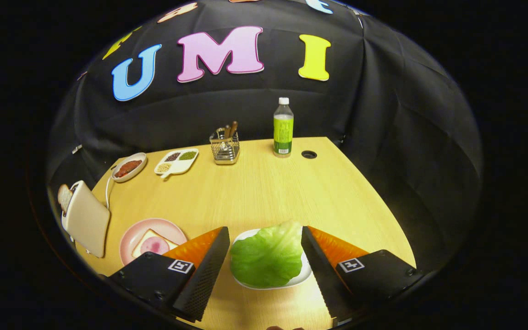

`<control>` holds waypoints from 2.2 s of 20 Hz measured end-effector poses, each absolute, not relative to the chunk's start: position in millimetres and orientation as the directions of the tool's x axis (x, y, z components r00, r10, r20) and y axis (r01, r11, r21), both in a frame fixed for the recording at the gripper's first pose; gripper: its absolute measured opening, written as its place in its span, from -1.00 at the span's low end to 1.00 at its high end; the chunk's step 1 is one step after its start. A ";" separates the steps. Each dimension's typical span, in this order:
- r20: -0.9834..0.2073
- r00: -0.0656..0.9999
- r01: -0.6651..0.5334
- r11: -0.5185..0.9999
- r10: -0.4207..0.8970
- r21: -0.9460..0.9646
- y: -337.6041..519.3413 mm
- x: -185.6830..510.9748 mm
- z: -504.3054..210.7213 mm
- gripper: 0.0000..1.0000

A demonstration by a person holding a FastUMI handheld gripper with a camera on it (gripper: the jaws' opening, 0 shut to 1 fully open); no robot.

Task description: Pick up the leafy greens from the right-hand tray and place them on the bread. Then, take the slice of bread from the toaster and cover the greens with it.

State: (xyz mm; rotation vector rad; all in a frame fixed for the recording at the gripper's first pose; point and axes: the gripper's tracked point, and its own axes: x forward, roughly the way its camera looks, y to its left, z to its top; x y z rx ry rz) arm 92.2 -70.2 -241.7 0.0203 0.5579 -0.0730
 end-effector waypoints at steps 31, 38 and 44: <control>-0.738 0.675 0.102 0.991 -0.004 0.088 -87.0 105.7 -338.5 -0.83; -0.710 0.704 0.086 0.994 -0.008 0.074 -80.1 109.1 -303.9 -0.88; -0.652 0.758 0.067 0.997 -0.023 0.043 -58.7 103.8 -250.2 -0.88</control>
